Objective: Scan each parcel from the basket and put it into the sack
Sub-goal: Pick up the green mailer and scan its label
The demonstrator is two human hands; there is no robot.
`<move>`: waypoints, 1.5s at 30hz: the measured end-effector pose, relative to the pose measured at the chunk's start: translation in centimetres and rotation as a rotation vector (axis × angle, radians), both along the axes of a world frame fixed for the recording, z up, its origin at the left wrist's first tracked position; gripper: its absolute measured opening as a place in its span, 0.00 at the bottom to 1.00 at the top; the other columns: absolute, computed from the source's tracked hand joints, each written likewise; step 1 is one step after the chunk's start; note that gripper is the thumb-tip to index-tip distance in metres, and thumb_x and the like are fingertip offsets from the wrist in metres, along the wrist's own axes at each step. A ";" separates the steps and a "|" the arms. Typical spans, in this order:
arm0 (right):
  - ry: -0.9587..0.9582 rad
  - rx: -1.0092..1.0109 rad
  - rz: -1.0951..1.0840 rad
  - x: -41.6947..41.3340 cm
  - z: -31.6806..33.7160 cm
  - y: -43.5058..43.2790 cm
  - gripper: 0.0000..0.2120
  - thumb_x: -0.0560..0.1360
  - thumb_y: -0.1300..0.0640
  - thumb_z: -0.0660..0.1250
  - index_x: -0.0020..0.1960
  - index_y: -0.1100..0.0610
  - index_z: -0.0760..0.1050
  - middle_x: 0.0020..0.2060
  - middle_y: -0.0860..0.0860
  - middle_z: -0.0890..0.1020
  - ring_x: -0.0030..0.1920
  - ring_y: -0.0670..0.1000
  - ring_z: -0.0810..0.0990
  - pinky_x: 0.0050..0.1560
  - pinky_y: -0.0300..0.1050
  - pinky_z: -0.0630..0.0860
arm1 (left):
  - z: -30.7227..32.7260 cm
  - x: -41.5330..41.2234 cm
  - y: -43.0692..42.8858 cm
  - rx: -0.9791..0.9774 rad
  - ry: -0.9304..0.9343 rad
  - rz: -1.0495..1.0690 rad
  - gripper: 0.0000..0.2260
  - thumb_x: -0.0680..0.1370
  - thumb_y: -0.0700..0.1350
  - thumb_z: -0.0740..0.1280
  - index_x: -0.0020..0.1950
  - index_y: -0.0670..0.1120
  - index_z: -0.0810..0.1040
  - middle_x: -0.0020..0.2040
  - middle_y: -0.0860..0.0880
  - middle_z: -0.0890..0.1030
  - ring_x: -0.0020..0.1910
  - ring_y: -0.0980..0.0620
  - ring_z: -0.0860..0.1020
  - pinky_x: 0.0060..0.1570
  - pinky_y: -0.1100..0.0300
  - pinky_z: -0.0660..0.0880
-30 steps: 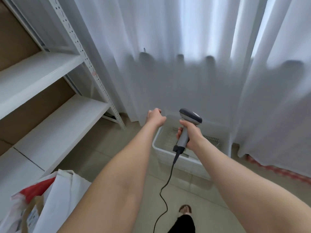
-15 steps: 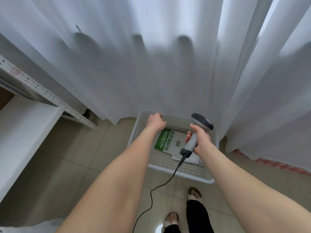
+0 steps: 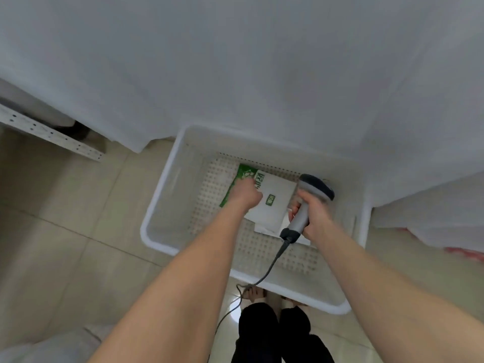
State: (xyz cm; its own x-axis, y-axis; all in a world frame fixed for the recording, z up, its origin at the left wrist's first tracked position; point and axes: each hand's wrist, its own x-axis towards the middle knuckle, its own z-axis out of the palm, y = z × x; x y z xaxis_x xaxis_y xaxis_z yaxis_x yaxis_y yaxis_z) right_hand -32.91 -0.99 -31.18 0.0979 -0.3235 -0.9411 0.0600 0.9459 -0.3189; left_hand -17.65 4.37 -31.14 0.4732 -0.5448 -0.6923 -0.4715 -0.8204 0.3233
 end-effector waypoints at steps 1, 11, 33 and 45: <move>0.016 0.015 0.007 0.0 -2.3 -0.2 0.07 0.76 0.56 0.70 0.45 0.59 0.74 0.31 0.52 0.76 0.29 0.48 0.75 0.26 0.39 0.75 | -2.5 0.0 -0.1 0.012 0.008 -0.016 0.22 0.79 0.43 0.63 0.73 0.42 0.66 0.68 0.39 0.69 0.62 0.42 0.74 0.57 0.55 0.74; 0.022 0.110 0.074 0.0 -22.5 -1.2 0.10 0.75 0.55 0.70 0.53 0.59 0.75 0.41 0.54 0.79 0.40 0.53 0.79 0.42 0.50 0.78 | -23.9 -0.4 0.3 0.131 0.056 -0.090 0.24 0.79 0.43 0.62 0.75 0.41 0.62 0.72 0.39 0.64 0.65 0.41 0.71 0.60 0.53 0.70; -0.137 -0.013 0.143 4.5 -9.6 0.2 0.04 0.76 0.65 0.64 0.43 0.60 0.75 0.25 0.51 0.80 0.24 0.48 0.78 0.24 0.37 0.74 | -12.3 2.8 6.1 0.179 -0.096 -0.170 0.29 0.77 0.43 0.63 0.76 0.50 0.58 0.71 0.42 0.65 0.67 0.41 0.68 0.63 0.47 0.70; -0.138 -0.116 0.106 4.5 19.6 0.9 0.04 0.75 0.63 0.66 0.44 0.55 0.76 0.38 0.54 0.76 0.37 0.51 0.74 0.37 0.45 0.74 | 20.3 8.1 6.6 -0.228 -0.089 0.703 0.13 0.82 0.43 0.58 0.61 0.39 0.75 0.54 0.40 0.79 0.51 0.42 0.77 0.52 0.53 0.73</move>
State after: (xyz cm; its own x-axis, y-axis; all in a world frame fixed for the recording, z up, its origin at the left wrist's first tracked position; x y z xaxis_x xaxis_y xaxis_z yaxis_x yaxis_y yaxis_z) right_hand -28.39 -0.06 -11.56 0.2623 -0.4103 -0.8734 0.0127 0.9065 -0.4220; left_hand -9.59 10.98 -10.87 0.8120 -0.2189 -0.5410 0.1071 -0.8554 0.5068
